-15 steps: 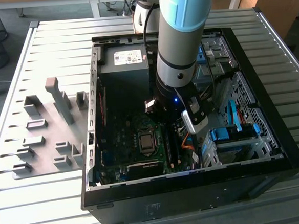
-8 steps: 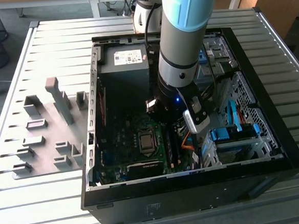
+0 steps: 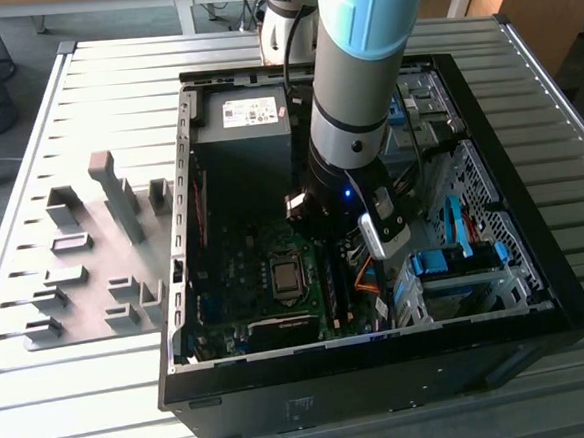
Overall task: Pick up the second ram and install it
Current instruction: 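Insert the second ram into the second slot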
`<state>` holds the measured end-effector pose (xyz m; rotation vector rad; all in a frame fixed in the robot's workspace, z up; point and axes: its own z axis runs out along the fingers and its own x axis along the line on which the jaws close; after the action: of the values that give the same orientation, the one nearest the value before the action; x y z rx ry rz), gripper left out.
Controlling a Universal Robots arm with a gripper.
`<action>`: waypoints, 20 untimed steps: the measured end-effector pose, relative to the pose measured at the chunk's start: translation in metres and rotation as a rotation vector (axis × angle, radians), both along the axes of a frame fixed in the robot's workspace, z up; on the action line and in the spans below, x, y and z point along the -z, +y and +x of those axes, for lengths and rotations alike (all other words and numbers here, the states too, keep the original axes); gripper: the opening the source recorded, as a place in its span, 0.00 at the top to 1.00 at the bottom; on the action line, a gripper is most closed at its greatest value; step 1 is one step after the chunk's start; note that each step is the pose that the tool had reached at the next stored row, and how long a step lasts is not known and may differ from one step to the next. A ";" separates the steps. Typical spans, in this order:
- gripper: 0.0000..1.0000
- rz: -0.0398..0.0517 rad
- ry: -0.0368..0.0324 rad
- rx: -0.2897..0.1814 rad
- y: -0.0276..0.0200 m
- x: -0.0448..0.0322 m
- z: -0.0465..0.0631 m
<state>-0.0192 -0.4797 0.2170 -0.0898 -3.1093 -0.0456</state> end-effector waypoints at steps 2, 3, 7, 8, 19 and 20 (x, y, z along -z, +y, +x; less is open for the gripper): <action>0.86 0.0003 0.0001 0.000 0.0000 0.0001 0.000; 0.86 0.0004 0.0000 -0.001 0.0001 0.0002 0.000; 0.86 0.0005 0.0000 -0.003 0.0001 0.0008 0.000; 0.86 0.0004 0.0000 -0.003 0.0001 0.0008 0.000; 0.86 0.0001 0.0000 -0.004 0.0001 0.0006 0.000; 0.86 0.0001 0.0000 -0.004 0.0001 0.0005 0.000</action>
<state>-0.0189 -0.4796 0.2164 -0.0834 -3.1094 -0.0456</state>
